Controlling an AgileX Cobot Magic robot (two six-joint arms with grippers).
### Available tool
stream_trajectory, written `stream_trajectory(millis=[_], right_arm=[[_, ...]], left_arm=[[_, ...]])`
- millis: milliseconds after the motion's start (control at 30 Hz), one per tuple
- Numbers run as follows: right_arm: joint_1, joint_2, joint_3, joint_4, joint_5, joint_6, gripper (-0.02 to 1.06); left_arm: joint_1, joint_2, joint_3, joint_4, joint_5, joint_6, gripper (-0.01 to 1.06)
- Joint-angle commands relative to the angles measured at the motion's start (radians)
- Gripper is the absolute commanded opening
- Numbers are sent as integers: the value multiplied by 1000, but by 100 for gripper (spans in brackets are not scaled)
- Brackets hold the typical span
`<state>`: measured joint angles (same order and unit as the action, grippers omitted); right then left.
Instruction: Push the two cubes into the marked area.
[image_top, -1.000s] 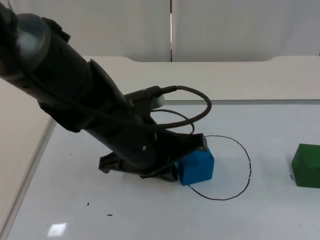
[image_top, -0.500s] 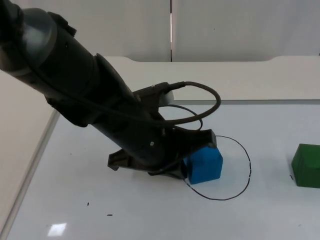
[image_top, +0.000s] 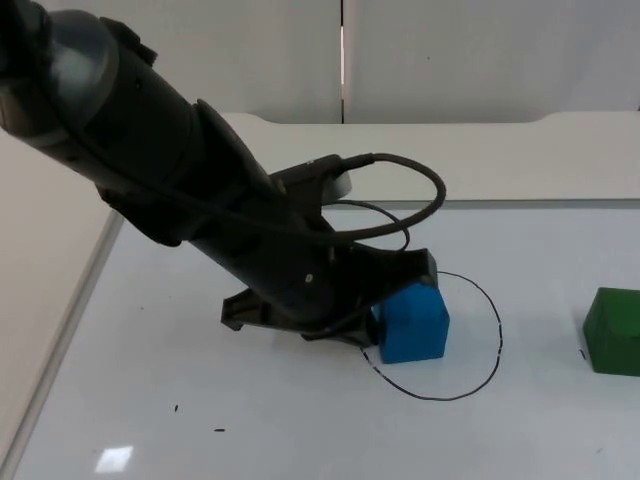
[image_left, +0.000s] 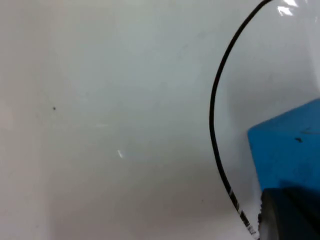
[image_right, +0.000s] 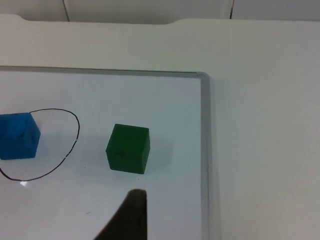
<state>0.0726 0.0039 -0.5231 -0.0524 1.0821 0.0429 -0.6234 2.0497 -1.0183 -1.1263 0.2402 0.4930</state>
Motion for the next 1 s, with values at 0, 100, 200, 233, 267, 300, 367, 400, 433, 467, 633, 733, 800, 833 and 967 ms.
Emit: stream_trajectory(millis=[0, 100, 200, 233, 267, 300, 367, 400, 433, 467, 633, 733, 800, 833, 967], right_arm=[[-6, -4, 7, 6, -3, -8, 105], [-6, -4, 7, 6, -3, -8, 105], [-6, -4, 7, 6, -3, -8, 105], [-6, -4, 7, 6, -3, -8, 105], [-6, -4, 7, 6, -3, -8, 105], [-6, -4, 7, 6, -3, -8, 105], [-6, -4, 7, 6, -3, -8, 105], [-6, -4, 7, 6, -3, -8, 105], [-6, -4, 7, 6, -3, -8, 105], [-6, -4, 7, 6, -3, -8, 105], [-6, -4, 7, 6, -3, -8, 105], [-6, -4, 7, 6, -3, -8, 105], [-6, -4, 7, 6, -3, -8, 105], [-6, -4, 7, 6, -3, -8, 105], [-6, -4, 7, 6, -3, -8, 105]], left_arm=[[-6, -3, -5, 14, -1, 7, 0], [-6, -5, -5, 34, 3, 7, 0], [-1, -9, -5, 65, 9, 7, 0], [-1, -9, -5, 65, 9, 7, 0], [4, -13, -5, 65, 9, 7, 0], [8, -17, -5, 67, 9, 7, 0], [23, -42, -5, 95, 9, 7, 0], [23, -42, -5, 95, 9, 7, 0], [36, -59, -5, 117, 14, 7, 0], [56, -86, -3, 161, 17, -3, 0], [129, -168, -3, 303, 21, -80, 0], [177, -201, -3, 395, 39, -151, 0], [222, -238, -3, 498, 65, -211, 0], [245, -257, -3, 540, 81, -240, 0], [313, -334, -3, 690, 132, -331, 0]])
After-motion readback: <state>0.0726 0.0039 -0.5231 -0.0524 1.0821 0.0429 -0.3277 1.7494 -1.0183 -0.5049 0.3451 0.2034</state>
